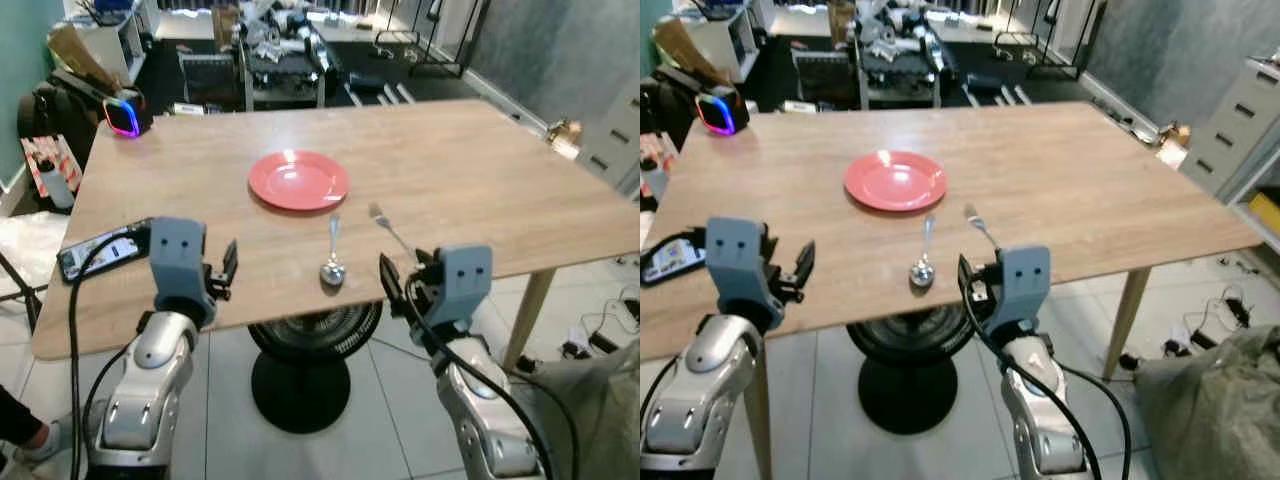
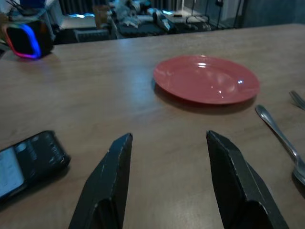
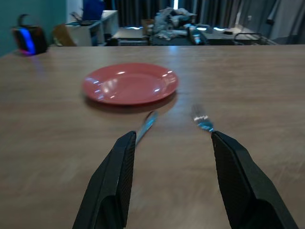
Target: Setting the table
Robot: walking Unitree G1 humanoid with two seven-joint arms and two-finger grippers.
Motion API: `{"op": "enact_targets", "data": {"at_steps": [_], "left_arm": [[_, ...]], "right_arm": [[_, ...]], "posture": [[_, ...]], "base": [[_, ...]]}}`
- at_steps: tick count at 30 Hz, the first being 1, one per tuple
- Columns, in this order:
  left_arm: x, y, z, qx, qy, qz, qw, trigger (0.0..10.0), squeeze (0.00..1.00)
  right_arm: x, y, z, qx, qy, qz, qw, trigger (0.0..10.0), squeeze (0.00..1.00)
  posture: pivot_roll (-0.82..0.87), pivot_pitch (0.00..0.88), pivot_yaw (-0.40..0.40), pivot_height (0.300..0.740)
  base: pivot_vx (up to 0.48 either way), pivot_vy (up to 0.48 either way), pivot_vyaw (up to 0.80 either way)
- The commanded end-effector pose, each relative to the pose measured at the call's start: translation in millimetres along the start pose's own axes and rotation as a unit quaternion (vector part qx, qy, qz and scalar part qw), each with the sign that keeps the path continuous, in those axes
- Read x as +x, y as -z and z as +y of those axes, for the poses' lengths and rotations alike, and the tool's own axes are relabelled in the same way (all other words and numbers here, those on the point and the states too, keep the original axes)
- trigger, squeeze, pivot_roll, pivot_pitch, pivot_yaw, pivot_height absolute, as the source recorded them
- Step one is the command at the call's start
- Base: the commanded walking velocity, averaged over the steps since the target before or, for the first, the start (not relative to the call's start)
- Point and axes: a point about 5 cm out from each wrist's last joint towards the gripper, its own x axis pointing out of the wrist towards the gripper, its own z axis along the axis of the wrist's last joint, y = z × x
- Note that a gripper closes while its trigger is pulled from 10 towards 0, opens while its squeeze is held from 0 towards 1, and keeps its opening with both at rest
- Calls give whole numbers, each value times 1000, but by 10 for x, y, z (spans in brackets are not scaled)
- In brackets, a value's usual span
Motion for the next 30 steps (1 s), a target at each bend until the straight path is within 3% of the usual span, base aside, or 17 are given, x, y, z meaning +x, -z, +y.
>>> {"op": "enact_targets", "data": {"at_steps": [1, 5, 17, 27, 30], "left_arm": [[-1, 9, -34, -1, 6, 4, 1000, 10000, 27], [0, -5, -42, 5, 15, 1, 1000, 10000, 0], [-32, -86, -48, 24, 60, -1, 998, 10000, 0], [-3, -48, 34, 63, 48, 22, 997, 10000, 0], [29, -27, 8, 66, 74, 37, 994, 10000, 0]], "right_arm": [[-8, 31, -74, -6, 16, 11, 1000, 10000, 0], [1, 27, -106, -10, 26, 12, 1000, 10000, 0], [14, 56, -123, -23, 37, 45, 998, 10000, 0], [-67, 124, 140, -16, -9, 93, 995, 10000, 0], [-71, 208, 226, -7, -11, 113, 993, 10000, 0]], "posture": [[-36, 31, 32, 740], [-36, 32, 34, 740], [-26, 36, 37, 740], [-25, 40, 33, 740], [-16, 42, 26, 740]], "base": [[446, 0, 0], [387, 0, 0], [0, 0, 0], [0, 0, 0], [0, 0, 0]]}}
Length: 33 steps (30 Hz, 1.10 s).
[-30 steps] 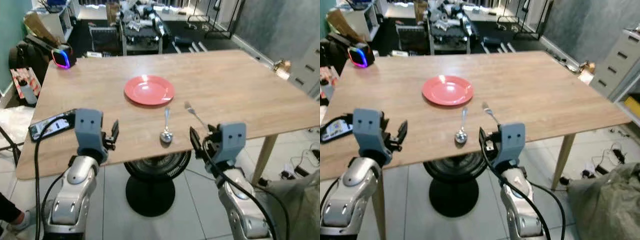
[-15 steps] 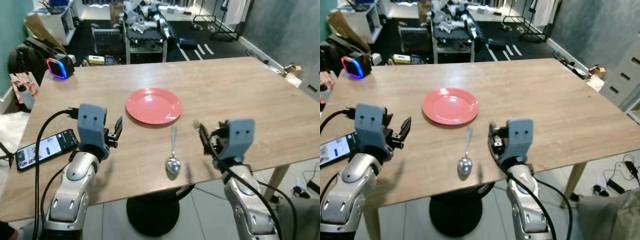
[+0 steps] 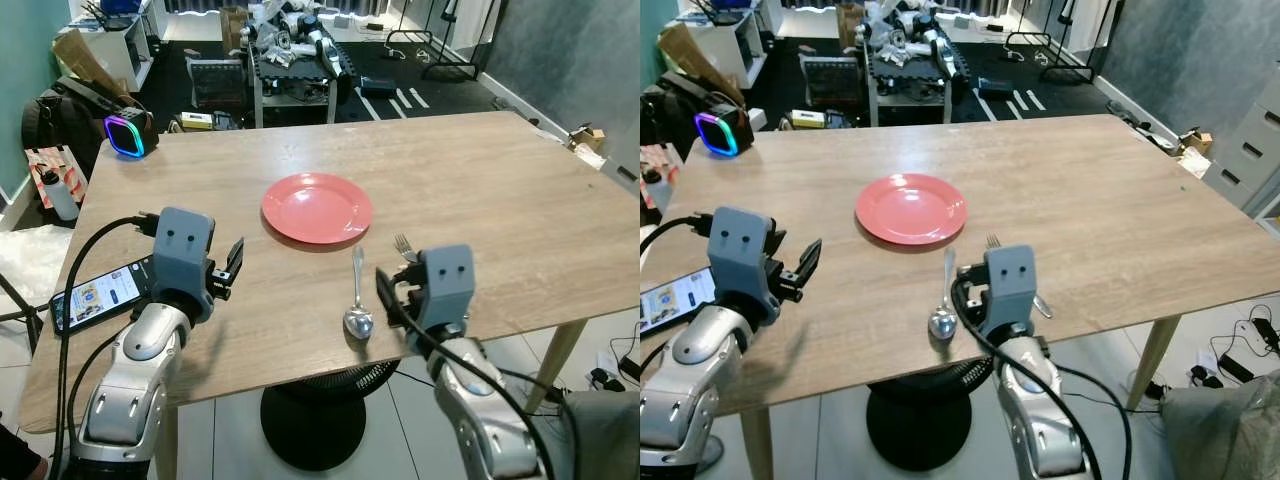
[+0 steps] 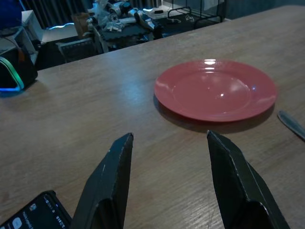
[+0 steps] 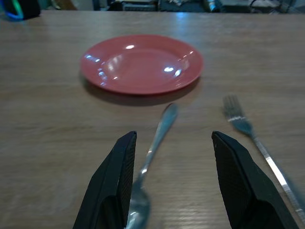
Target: Setting the table
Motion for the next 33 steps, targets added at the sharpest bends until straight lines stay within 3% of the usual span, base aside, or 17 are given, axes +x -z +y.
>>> {"op": "enact_targets", "data": {"at_steps": [1, 3, 4, 8, 9, 20, 23, 32, 33], "left_arm": [[26, 56, -45, 9, 46, 26, 999, 10000, 0], [29, 55, -59, 15, 66, 30, 997, 10000, 0], [22, 40, -74, 25, 104, 29, 994, 10000, 0], [27, 16, -83, 39, 134, 28, 990, 10000, 0], [68, -56, -92, 57, 154, 20, 986, 10000, 0], [165, -306, -263, 67, 194, -12, 979, 10000, 0], [167, -313, -295, 65, 197, -13, 978, 10000, 0], [134, -298, -325, 55, 194, -10, 979, 10000, 0], [128, -290, -318, 55, 193, -8, 980, 10000, 0]], "right_arm": [[12, 125, 61, 8, 5, 33, 999, 10000, 0], [22, 151, 84, 10, 6, 42, 999, 10000, 0], [50, 179, 130, 20, 5, 52, 998, 10000, 0], [85, 203, 180, 29, 4, 62, 998, 10000, 0], [162, 217, 268, 36, 4, 71, 997, 10000, 0], [364, 175, 458, 80, 8, 87, 993, 10000, 0], [366, 195, 458, 71, 19, 94, 993, 10000, 0], [368, 289, 240, 48, 75, 120, 989, 10000, 0], [364, 301, 216, 44, 76, 124, 988, 7843, 0]], "posture": [[-13, 43, 23, 740], [-10, 44, 23, 740], [-5, 48, 21, 740], [2, 54, 16, 740], [15, 75, 21, 740], [31, 134, 25, 740], [28, 144, 22, 740], [23, 164, 12, 740], [22, 168, 9, 740]], "base": [[0, 0, 0], [0, 0, 0], [0, 0, 0], [0, 0, 0], [0, 0, 0], [0, 0, 0], [0, 0, 0], [0, 0, 0], [0, 0, 0]]}}
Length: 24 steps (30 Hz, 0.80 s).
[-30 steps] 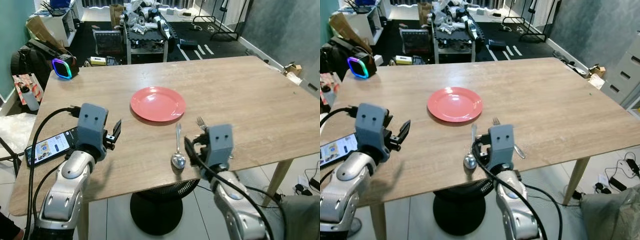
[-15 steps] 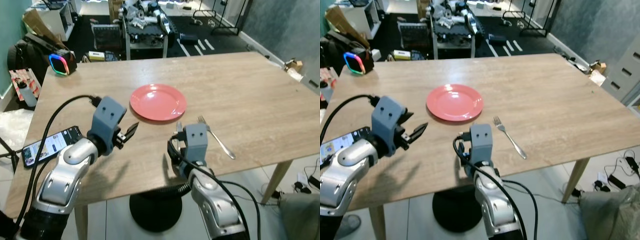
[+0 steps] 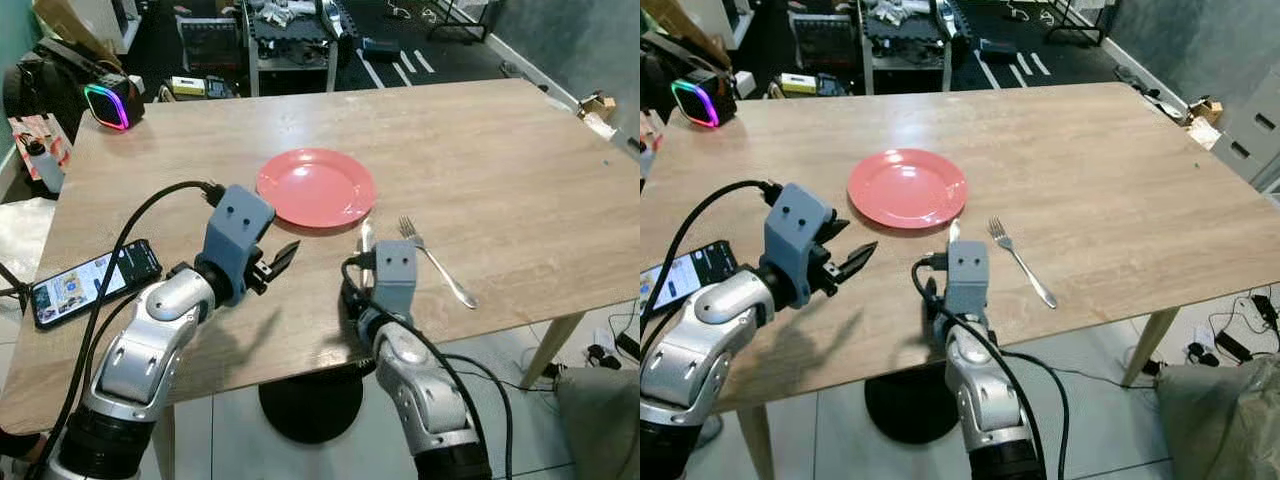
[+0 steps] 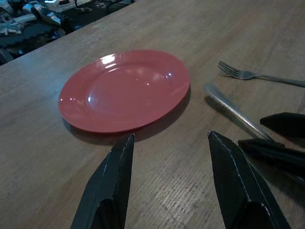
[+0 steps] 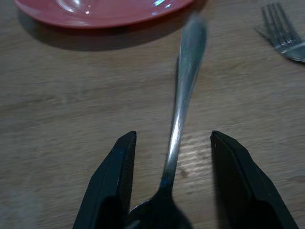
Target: Setting the table
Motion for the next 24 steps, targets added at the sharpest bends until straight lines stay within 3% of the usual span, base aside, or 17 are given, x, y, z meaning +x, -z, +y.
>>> {"op": "enact_targets", "data": {"at_steps": [1, 2, 3, 21, 24], "left_arm": [[-34, 50, -26, -8, 2, 11, 1000, 10000, 0], [-34, 50, -26, -8, 2, 11, 1000, 10000, 0], [-40, 54, -26, -9, 0, 12, 1000, 10000, 0], [-46, 74, -24, -17, -16, 16, 1000, 10000, 0], [-35, 54, 12, -16, -33, 11, 999, 10000, 0]], "right_arm": [[-4, 151, -79, -9, 12, 39, 999, 4667, 0], [-4, 151, -79, -9, 12, 39, 999, 4667, 0], [-10, 163, -98, -12, 12, 43, 999, 0, 0], [-30, 153, -177, -4, 8, 48, 999, 0, 0], [-42, -145, -194, 62, 5, -29, 998, 0, 0]], "posture": [[21, 169, 8, 740], [21, 169, 8, 740], [19, 171, 4, 740], [12, 168, -2, 740], [9, 164, 1, 740]], "base": [[0, 0, 0], [0, 0, 0], [0, 0, 0], [0, 0, 0], [0, 0, 0]]}}
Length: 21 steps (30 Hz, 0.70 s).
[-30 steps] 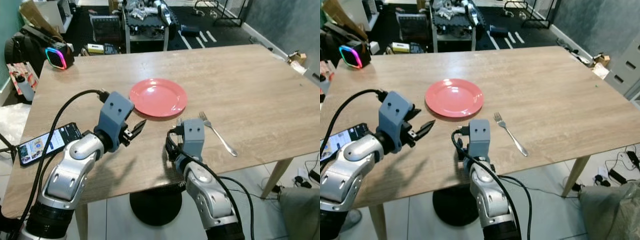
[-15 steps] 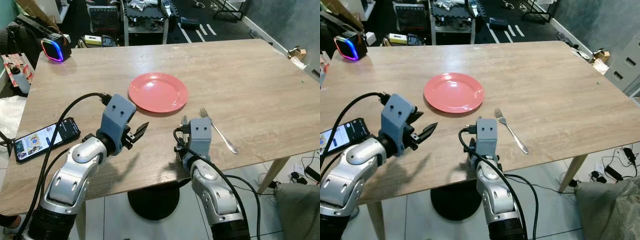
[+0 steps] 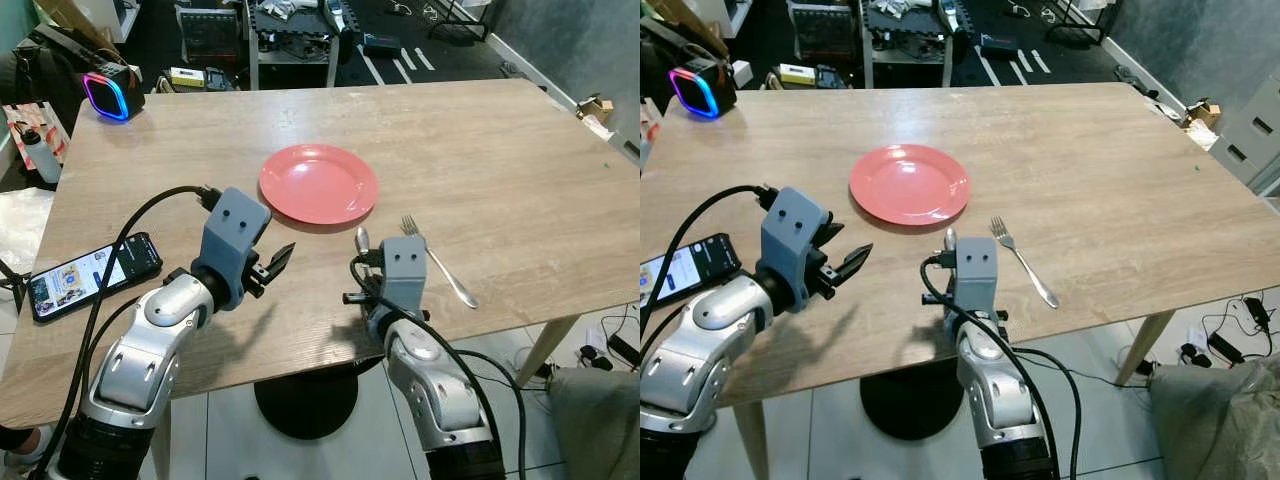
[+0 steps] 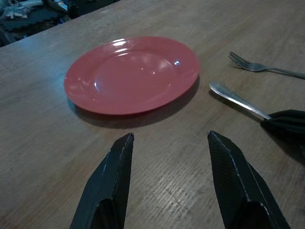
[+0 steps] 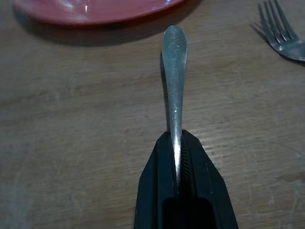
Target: Setting the table
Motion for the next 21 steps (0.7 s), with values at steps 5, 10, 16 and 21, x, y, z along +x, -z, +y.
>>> {"op": "enact_targets", "data": {"at_steps": [5, 10, 16, 21], "left_arm": [[-24, -102, 147, -37, -68, -40, 996, 10000, 0], [-116, -183, 204, -60, -92, -68, 992, 10000, 0], [-133, -74, 200, -62, -130, -40, 989, 10000, 0], [-97, 53, 118, -69, -153, -19, 986, 10000, 0]], "right_arm": [[-113, -501, -165, 65, 9, -130, 989, 3137, 0], [-274, -750, -404, 62, 42, -201, 977, 10000, 0], [-395, -699, -596, 37, 79, -223, 971, 10000, 0], [-423, -484, -677, 18, 109, -201, 973, 10000, 0]], "posture": [[0, 153, 11, 740], [-13, 126, 32, 740], [-21, 96, 46, 740], [-31, 76, 58, 740]], "base": [[0, 0, 0], [0, 0, 0], [0, 0, 0], [0, 0, 0]]}}
